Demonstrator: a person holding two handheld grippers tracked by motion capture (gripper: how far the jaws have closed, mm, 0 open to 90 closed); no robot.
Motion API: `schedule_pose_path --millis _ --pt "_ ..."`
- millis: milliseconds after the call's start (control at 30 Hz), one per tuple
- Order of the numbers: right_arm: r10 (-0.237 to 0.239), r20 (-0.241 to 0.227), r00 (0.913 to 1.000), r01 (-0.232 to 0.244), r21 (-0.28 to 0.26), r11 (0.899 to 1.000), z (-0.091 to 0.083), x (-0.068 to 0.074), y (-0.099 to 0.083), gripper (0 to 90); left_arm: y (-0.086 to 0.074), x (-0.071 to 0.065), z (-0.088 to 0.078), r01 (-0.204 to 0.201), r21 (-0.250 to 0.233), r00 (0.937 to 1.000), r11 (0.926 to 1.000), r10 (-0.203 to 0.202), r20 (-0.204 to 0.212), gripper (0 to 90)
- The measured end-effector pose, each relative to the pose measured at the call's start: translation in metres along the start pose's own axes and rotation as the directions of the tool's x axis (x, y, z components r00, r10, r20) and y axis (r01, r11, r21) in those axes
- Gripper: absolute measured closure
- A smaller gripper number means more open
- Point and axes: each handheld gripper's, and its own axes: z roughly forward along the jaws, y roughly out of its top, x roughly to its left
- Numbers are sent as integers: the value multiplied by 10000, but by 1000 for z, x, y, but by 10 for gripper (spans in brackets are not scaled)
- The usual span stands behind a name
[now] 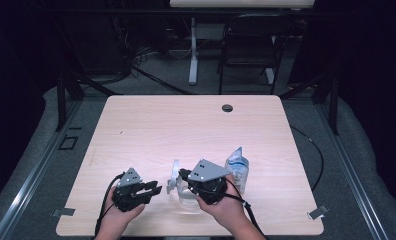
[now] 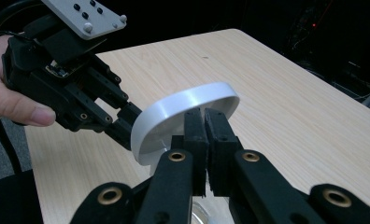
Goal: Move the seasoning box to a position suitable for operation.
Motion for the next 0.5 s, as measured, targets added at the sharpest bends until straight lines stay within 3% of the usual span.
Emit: schedule_pose_path --millis 267,500 --pt "-18 -19 10000 18 1 10000 1 2 0 881 -2 8 -6 214 -344 9987 9992 -230 -463 670" --pt "5 15 10000 -5 11 10000 0 1 -1 866 -2 10 -9 473 -685 9973 9965 -510 -525 625"
